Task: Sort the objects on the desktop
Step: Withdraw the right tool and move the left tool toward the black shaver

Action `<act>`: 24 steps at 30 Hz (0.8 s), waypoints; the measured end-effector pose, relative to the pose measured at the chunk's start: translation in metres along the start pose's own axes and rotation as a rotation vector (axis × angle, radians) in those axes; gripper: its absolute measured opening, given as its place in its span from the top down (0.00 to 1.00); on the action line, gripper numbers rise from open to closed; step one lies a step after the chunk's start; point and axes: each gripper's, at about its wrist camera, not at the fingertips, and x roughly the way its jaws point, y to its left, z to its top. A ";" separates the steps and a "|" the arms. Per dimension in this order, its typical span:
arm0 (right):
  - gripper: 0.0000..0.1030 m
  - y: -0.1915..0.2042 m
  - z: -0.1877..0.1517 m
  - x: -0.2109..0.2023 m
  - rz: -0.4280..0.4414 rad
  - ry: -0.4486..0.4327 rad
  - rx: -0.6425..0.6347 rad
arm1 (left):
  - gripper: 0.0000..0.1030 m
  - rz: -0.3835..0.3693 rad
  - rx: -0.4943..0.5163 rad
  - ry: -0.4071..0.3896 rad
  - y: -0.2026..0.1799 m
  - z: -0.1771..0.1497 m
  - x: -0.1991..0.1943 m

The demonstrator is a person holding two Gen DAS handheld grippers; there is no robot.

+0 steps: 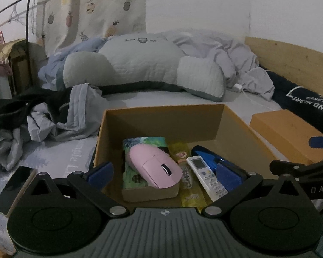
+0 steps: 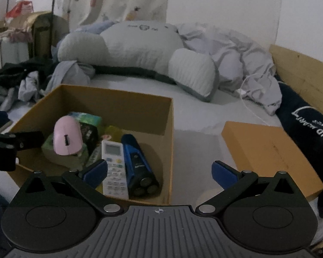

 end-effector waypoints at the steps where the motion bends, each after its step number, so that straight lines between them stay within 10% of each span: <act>1: 0.00 -0.001 0.000 0.001 0.001 0.004 0.004 | 0.00 0.002 -0.002 0.004 0.000 0.000 0.001; 24: 0.00 -0.007 0.001 0.009 0.048 0.049 0.091 | 0.00 -0.046 -0.038 0.022 0.010 0.001 0.000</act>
